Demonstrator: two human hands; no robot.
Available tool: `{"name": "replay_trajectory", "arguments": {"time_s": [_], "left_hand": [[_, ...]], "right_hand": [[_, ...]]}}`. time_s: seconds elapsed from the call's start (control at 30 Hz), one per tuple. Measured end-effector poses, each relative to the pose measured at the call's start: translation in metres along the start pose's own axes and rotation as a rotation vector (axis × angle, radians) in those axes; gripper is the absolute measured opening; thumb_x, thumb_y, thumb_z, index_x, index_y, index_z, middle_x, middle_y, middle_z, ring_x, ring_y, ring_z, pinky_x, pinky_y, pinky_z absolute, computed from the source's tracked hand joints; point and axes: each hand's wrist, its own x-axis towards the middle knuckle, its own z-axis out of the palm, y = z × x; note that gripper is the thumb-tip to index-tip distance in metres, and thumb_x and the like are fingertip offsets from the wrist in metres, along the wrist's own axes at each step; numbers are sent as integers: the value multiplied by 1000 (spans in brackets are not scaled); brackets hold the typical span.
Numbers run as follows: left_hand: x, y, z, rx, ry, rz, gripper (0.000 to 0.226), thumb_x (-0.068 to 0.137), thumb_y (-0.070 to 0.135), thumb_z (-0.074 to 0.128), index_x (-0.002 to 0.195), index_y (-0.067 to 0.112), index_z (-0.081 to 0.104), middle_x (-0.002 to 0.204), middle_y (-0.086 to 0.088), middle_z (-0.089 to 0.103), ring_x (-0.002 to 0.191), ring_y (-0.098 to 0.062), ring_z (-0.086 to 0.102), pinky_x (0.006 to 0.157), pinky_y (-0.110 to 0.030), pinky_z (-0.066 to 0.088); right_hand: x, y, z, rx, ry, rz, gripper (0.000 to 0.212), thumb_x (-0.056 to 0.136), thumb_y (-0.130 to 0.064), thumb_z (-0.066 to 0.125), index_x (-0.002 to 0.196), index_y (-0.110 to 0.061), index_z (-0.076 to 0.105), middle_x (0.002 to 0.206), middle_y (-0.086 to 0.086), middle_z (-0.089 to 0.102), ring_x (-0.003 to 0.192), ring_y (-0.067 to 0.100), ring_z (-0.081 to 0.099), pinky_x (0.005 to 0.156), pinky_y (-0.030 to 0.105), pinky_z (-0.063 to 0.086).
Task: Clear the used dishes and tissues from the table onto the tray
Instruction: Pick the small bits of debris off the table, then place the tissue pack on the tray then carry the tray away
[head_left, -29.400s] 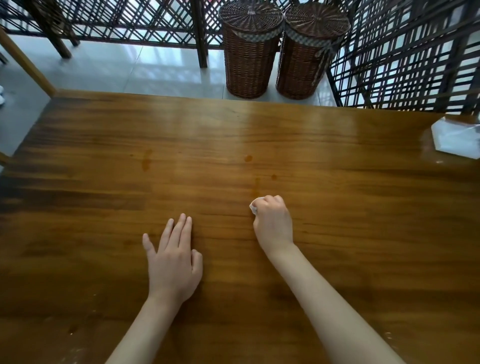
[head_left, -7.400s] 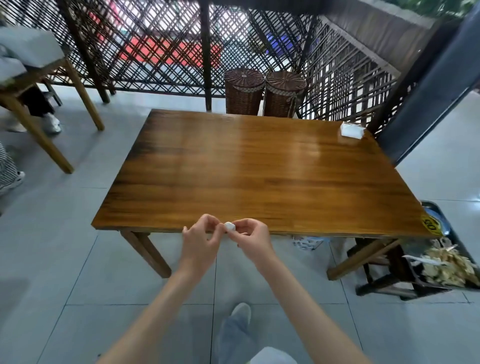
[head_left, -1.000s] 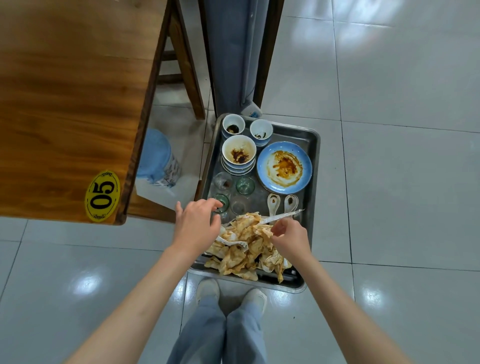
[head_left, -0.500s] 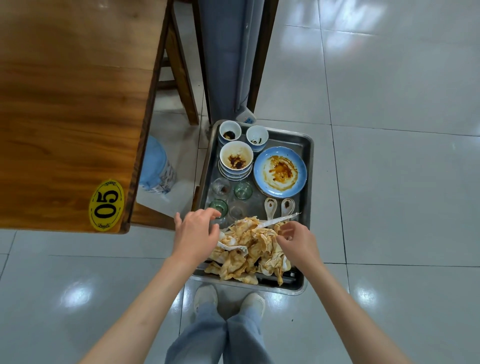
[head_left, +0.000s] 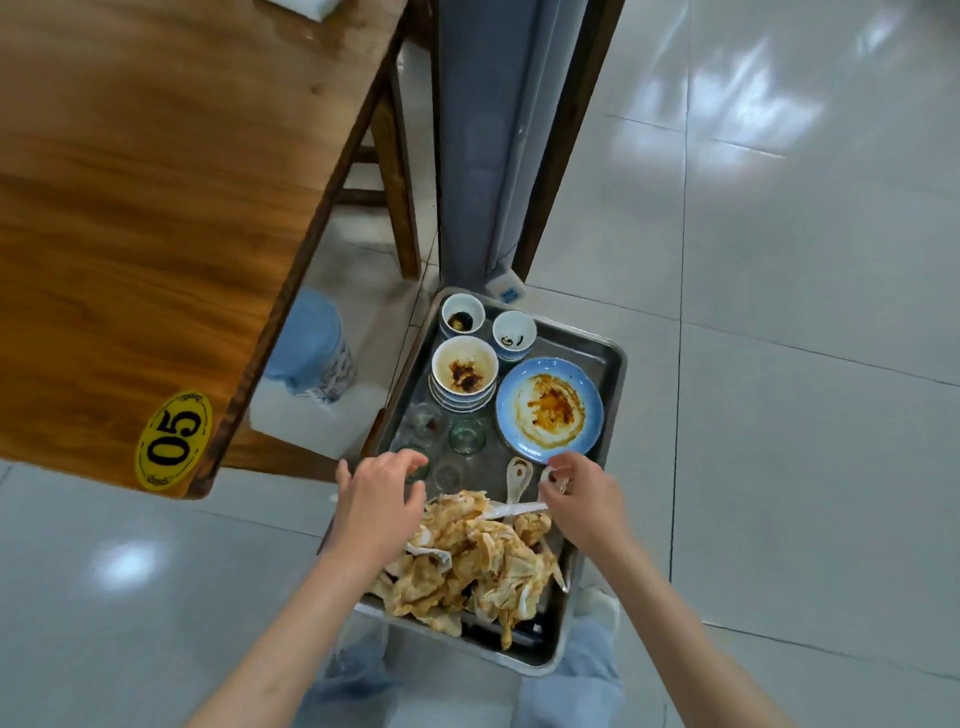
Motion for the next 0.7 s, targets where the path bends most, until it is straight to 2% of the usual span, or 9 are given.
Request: {"name": "replay_trajectory", "arguments": {"time_s": [0.17, 0.3, 0.5, 0.6, 0.7], "left_hand": [[-1, 33, 16, -59, 113, -154, 24, 90, 26, 53, 114, 29, 57, 111, 9, 62, 109, -15, 55, 110, -52, 24], [-15, 57, 40, -132, 218, -312, 26, 90, 26, 55, 116, 27, 57, 109, 7, 62, 105, -15, 54, 104, -44, 34], [-41, 80, 73, -199, 216, -437, 26, 92, 27, 52, 118, 26, 55, 111, 9, 61, 105, -12, 54, 102, -41, 37], [-53, 85, 74, -242, 252, -463, 26, 90, 25, 54, 116, 25, 58, 109, 12, 61, 102, -9, 55, 103, -39, 35], [-58, 85, 60, -271, 280, -499, 26, 90, 24, 56, 116, 25, 58, 111, 11, 60, 106, -11, 54, 106, -42, 34]], "right_hand": [[35, 10, -26, -73, -129, -114, 31, 87, -21, 61, 118, -18, 58, 116, 2, 62, 100, 17, 61, 83, 31, 52], [57, 15, -40, -170, -195, -208, 31, 87, -23, 62, 118, -21, 58, 116, 0, 62, 102, 19, 60, 81, 29, 52], [71, 21, -41, -221, -286, -258, 30, 87, -23, 62, 117, -23, 58, 110, -2, 58, 100, 19, 58, 85, 37, 55], [68, 20, -38, -243, -318, -291, 30, 87, -23, 61, 117, -24, 58, 102, -8, 54, 90, 11, 51, 81, 34, 55], [63, 8, -39, -255, -346, -333, 32, 87, -22, 60, 119, -22, 57, 108, -7, 59, 87, 8, 47, 75, 22, 45]]}}
